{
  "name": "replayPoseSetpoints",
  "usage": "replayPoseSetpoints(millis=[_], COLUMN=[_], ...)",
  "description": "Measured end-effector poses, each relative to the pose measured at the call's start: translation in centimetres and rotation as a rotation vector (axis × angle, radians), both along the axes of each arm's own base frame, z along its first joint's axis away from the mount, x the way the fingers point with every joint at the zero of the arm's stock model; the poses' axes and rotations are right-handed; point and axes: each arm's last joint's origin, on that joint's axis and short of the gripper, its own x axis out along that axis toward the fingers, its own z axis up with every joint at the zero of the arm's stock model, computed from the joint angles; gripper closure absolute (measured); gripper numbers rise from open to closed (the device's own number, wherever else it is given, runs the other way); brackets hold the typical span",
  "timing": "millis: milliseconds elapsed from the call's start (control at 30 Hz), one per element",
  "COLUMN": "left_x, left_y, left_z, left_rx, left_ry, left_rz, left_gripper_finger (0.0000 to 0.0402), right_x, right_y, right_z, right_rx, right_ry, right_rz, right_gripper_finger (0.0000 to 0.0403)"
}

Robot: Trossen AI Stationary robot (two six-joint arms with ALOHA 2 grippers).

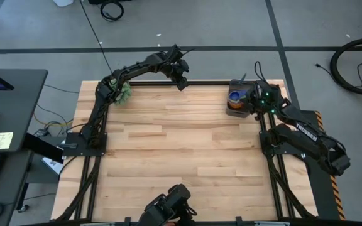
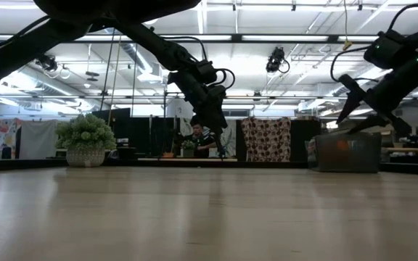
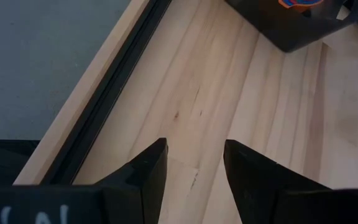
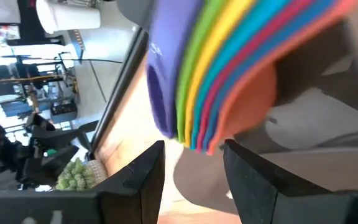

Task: Nest measuring cups in basket
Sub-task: Put the nested measuring cups into the black bin

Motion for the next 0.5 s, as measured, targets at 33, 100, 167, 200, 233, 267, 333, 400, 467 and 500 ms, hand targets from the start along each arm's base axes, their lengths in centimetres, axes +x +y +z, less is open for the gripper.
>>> replayPoseSetpoints(millis=[33,100,167,200,233,267,333,400,467,500], left_x=[0.0,0.0,0.0,0.0,0.0,0.0,0.1,0.3,0.6,0.8], left_y=[0.0,0.0,0.0,0.0,0.0,0.0,0.0,-0.1,-0.2,-0.3], left_z=[0.0,0.0,0.0,0.0,0.0,0.0,0.1,0.2,0.4,0.5], left_rx=[0.000,0.000,0.000,0.000,0.000,0.000,0.005,0.027,0.035,0.027], left_ry=[0.000,0.000,0.000,0.000,0.000,0.000,-0.013,-0.043,-0.078,-0.096], left_rz=[0.000,0.000,0.000,0.000,0.000,0.000,-0.015,-0.069,-0.097,-0.103], left_gripper_finger=[0.0239,0.0239,0.0239,0.0239,0.0239,0.0239,0.0239,0.0239,0.0239,0.0239], right_x=[-0.1,-0.3,-0.5,-0.5,-0.6,-0.6,-0.8,-0.9,-1.0,-1.1], right_y=[0.2,0.6,0.9,0.9,1.0,1.0,1.1,1.2,1.2,1.3], right_z=[0.0,-0.1,0.0,0.0,0.2,0.3,0.9,1.6,2.4,2.7], right_rx=[0.007,0.022,0.022,0.015,0.001,-0.013,-0.051,-0.104,-0.155,-0.174], right_ry=[0.004,0.014,0.019,0.018,0.015,0.014,0.019,0.031,0.056,0.075], right_rz=[0.000,-0.003,-0.009,-0.012,-0.017,-0.024,-0.044,-0.063,-0.079,-0.088], right_gripper_finger=[0.0236,0.0236,0.0236,0.0236,0.0236,0.0236,0.0236,0.0236,0.0236,0.0236])
